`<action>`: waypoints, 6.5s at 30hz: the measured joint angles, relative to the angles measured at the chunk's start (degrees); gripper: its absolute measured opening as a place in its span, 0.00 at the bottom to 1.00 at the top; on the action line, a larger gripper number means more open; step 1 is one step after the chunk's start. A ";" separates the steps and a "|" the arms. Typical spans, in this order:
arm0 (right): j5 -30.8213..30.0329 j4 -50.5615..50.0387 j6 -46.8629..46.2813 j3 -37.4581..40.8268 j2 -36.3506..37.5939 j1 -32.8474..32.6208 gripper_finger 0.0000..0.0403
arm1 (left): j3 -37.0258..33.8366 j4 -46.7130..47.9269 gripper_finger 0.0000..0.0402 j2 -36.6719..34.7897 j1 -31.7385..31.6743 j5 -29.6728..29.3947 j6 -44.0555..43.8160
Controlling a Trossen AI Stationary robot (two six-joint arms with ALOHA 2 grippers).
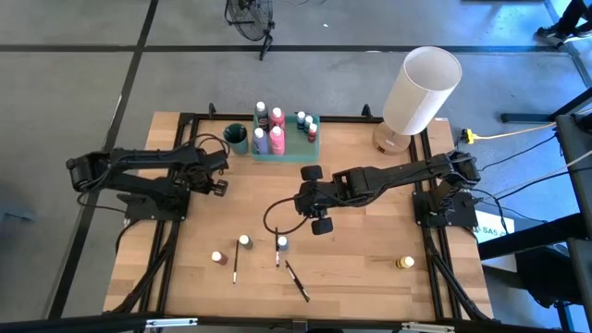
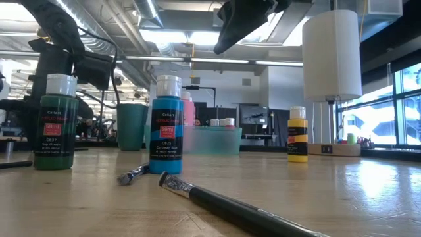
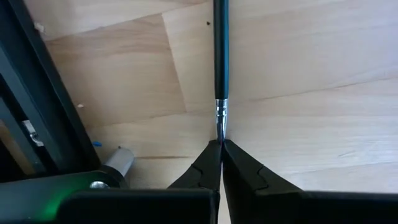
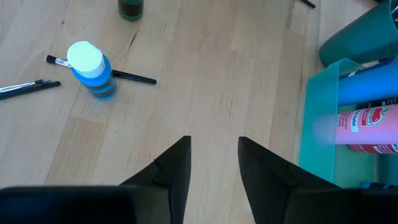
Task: Pick & Place Paint Supplies
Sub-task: Put the silver paintbrush into the green cup
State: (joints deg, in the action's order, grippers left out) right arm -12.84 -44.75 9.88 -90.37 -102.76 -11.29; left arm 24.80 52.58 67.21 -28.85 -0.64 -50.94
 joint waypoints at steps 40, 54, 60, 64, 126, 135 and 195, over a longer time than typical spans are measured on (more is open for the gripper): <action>0.00 -0.04 -0.42 0.00 0.00 0.04 0.33 | 19.31 19.53 0.01 -3.73 4.97 -10.06 0.72; 0.00 -0.09 -0.42 0.00 0.00 0.04 0.33 | 35.83 37.36 0.01 -3.95 10.21 -20.66 0.07; 0.00 -0.23 -0.42 0.00 0.02 0.11 0.33 | 37.91 37.52 0.01 -3.60 10.96 -27.56 6.33; 0.00 0.11 -0.42 0.00 0.01 0.27 0.33 | 40.13 37.48 0.01 -3.55 10.73 -33.39 12.85; 2.54 7.45 -6.47 4.55 -1.29 2.99 0.33 | 39.16 33.24 0.01 9.63 7.66 -84.84 113.73; 2.54 9.57 -3.97 4.55 -1.29 3.82 0.33 | 39.16 28.59 0.01 10.27 9.84 -84.56 115.92; 2.54 7.19 -4.10 4.55 -1.29 4.11 0.33 | 39.21 8.18 0.04 20.90 11.90 -74.24 121.19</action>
State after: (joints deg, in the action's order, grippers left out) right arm -10.31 -37.56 5.78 -85.82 -104.05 -7.18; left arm 64.01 60.76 88.11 -16.95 -74.88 70.25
